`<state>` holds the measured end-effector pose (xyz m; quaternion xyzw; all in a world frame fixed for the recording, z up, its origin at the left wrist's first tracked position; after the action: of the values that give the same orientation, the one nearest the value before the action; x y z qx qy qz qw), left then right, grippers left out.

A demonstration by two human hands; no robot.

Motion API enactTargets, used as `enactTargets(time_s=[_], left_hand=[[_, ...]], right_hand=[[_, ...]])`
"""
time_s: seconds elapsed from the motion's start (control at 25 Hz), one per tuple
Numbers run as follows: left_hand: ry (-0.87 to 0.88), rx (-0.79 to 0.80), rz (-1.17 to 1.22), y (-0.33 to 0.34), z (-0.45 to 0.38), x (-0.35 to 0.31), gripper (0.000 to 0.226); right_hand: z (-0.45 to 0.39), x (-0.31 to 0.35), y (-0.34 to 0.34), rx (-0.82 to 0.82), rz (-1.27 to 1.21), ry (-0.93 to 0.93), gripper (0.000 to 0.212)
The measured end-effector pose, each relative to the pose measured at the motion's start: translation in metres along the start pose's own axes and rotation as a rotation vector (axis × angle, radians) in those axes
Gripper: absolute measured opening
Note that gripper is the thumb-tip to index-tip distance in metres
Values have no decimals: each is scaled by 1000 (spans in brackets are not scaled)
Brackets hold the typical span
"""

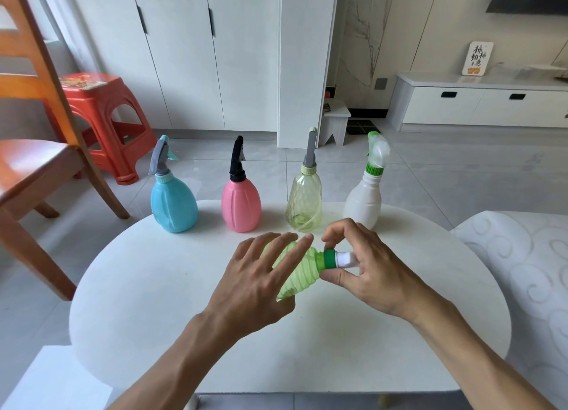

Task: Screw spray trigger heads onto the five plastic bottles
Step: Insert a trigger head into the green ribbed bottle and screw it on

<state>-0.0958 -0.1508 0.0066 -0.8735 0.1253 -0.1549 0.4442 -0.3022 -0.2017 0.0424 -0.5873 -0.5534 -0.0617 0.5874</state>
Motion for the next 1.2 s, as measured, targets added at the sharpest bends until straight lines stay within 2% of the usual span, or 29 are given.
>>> enactTargets(time_s=[0.12, 0.16, 0.36, 0.48, 0.64, 0.8, 1.0, 1.2], left_hand=[[5, 1, -6, 1, 1, 1, 89], [14, 3, -9, 1, 2, 0, 90], [21, 12, -20, 3, 2, 0, 91], [36, 23, -26, 3, 3, -2, 94], [43, 22, -22, 3, 3, -3, 94], [56, 5, -20, 3, 1, -4, 93], [44, 1, -21, 2, -1, -5, 93], [52, 11, 9, 2, 1, -5, 95]], right_hand=[[-3, 3, 1, -47, -107, -8, 31], [-3, 4, 2, -43, -115, -2, 34], [-2, 0, 3, 38, -120, 71, 36], [-3, -1, 2, 37, -109, 98, 25], [0, -2, 2, 83, -47, 118, 34], [0, -2, 1, 77, -171, 218, 19], [-1, -2, -3, 102, -232, 246, 36], [1, 1, -4, 137, -152, 260, 32]])
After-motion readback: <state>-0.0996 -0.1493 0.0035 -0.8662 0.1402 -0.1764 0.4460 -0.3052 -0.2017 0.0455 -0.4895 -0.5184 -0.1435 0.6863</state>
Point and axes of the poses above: each hand's wrist, its own z-axis away from the middle knuckle, its own y-axis out of the palm, x = y × z, the point moved 2 cm from there along -z, towards the middle knuckle, and after that the axes turned 10 degrees about -z, right-handed, at the moved point
